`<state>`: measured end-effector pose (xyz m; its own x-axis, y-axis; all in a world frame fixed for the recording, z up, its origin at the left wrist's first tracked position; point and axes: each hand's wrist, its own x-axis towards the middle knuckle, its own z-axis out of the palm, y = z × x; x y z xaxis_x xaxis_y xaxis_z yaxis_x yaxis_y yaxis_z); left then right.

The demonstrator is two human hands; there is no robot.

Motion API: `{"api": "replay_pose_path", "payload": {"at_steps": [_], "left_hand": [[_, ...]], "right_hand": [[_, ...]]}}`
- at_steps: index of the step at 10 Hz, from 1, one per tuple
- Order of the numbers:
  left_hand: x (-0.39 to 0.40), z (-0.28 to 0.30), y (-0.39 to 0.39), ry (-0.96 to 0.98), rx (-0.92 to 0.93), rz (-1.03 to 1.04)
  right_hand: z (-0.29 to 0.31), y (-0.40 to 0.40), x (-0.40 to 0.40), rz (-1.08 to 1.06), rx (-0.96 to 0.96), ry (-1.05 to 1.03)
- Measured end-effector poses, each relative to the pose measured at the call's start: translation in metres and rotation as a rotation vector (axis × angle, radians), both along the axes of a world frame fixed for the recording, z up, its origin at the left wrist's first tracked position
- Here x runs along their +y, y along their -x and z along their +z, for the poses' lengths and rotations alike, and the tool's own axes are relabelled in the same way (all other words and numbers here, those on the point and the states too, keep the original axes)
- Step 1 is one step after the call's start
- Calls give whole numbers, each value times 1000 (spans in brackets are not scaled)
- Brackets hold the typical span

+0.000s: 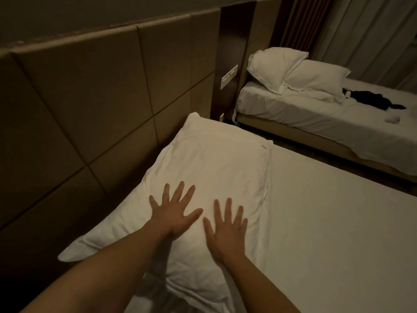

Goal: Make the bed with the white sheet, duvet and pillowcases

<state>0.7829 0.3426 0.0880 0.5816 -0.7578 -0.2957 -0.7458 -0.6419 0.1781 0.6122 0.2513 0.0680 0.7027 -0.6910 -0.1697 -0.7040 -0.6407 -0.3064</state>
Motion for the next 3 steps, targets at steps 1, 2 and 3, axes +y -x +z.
{"api": "replay_pose_path", "payload": {"at_steps": [1,2,3], "left_hand": [[24,1,17,-65,-50,-17],[31,13,22,-99,-2,-8],[34,56,26,68,318,90]], "right_hand": [[4,28,17,73,54,7],[17,37,12,-15,144,-131],[61,33,6,-5,53,-302]]}}
